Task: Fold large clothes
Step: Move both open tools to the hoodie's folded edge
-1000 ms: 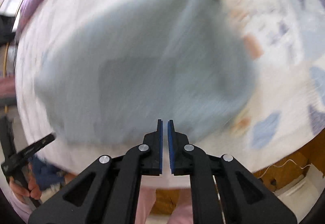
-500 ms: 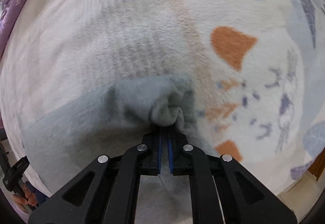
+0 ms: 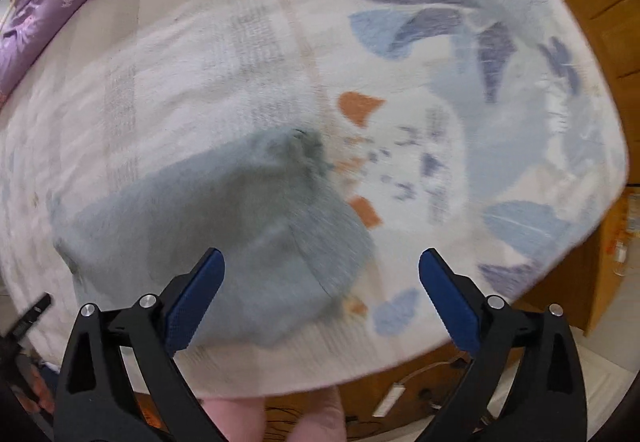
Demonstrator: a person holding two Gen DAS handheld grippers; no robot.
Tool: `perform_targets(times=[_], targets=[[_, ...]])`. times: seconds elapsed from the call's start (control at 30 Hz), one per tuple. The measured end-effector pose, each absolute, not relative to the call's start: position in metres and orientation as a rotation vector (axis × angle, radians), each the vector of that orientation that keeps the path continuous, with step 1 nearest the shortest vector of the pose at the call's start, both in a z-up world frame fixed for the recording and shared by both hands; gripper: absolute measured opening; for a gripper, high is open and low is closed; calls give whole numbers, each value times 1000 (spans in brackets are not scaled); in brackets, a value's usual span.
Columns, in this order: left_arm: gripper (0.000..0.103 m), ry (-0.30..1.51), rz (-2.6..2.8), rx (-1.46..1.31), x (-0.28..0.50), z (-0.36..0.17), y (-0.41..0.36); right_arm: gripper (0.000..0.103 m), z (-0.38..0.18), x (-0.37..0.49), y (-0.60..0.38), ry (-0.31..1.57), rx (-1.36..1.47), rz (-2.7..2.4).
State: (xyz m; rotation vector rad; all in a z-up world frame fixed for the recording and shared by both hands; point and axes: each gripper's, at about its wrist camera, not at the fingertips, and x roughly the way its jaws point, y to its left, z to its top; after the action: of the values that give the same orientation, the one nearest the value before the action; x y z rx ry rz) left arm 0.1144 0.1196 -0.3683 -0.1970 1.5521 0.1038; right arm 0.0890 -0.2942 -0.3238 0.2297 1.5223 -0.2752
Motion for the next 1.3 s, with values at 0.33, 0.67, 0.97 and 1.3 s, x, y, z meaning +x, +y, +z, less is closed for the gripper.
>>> perform_targets(times=[0.33,0.67,0.97,1.3], targets=[[87,1468,35,-180,107,-299,105,94,-283,34,-308,1514,364,-346],[87,1450,53,-175,104,-281,50,95,-307,39,-354,1517,524,-266],[87,1441,27,-175,101,-298,-21,95,-380,92,-374,1494,653,130],[87,1451,-6,-130,100,-335,-69,95,-462,136,-369,1420,719,275]])
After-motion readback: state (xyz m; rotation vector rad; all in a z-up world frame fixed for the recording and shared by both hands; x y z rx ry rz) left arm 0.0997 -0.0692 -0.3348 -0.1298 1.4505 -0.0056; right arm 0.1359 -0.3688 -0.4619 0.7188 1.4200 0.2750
